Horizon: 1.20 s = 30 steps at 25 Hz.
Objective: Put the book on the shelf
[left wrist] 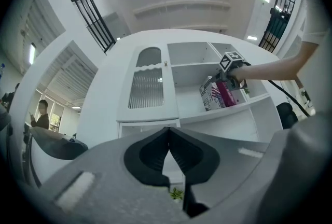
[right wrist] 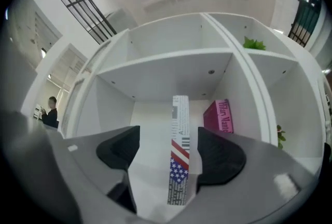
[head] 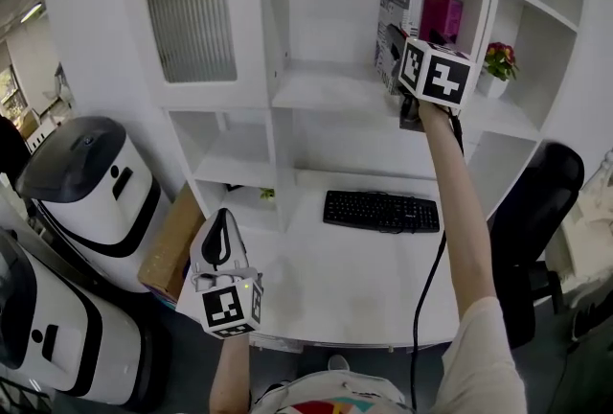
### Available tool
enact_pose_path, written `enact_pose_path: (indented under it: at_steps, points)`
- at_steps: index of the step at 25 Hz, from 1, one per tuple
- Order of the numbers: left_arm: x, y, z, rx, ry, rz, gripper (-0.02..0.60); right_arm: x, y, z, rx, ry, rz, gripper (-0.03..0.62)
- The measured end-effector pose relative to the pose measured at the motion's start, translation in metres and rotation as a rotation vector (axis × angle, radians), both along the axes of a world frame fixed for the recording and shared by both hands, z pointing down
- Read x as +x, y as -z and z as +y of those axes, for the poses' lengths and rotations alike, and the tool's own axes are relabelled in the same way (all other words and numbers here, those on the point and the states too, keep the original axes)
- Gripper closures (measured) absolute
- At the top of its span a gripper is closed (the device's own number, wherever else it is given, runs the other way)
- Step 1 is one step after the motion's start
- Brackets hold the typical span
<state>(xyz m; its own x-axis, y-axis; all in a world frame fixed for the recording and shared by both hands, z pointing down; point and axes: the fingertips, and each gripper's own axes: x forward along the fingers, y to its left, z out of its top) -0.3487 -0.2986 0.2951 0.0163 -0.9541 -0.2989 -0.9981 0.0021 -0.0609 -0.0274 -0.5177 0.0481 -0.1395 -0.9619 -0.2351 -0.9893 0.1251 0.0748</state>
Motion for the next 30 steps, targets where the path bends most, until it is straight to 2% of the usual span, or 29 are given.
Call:
enact_pose_path:
  at_steps: [3,7,8,10,13,20,26,30]
  points:
    - [-0.001,0.001,0.008,-0.001,-0.017,0.001,0.580,-0.014,0.000,0.044,0.054,0.081,-0.001,0.277]
    - [0.001,0.009,0.018,0.021,-0.049,0.001,0.580,-0.029,-0.011,0.106,0.121,0.154,-0.014,0.349]
    - [0.002,0.011,0.020,0.028,-0.058,0.000,0.580,-0.032,-0.015,0.121,0.147,0.160,-0.019,0.381]
    - [0.004,0.014,0.024,0.040,-0.073,-0.002,0.580,-0.036,-0.025,0.145,0.203,0.150,-0.013,0.511]
    - [0.008,0.019,0.024,0.055,-0.091,0.001,0.580,-0.042,-0.045,0.171,0.244,0.117,0.027,0.589]
    - [0.025,0.027,0.030,0.101,-0.114,0.005,0.580,-0.047,-0.117,0.222,0.266,0.116,0.014,0.594]
    - [0.039,0.006,0.025,0.046,-0.126,0.026,0.580,-0.061,-0.178,0.221,0.171,0.191,0.011,0.594]
    - [0.044,0.001,0.022,0.034,-0.126,0.020,0.580,-0.059,-0.184,0.220,0.158,0.197,0.001,0.594]
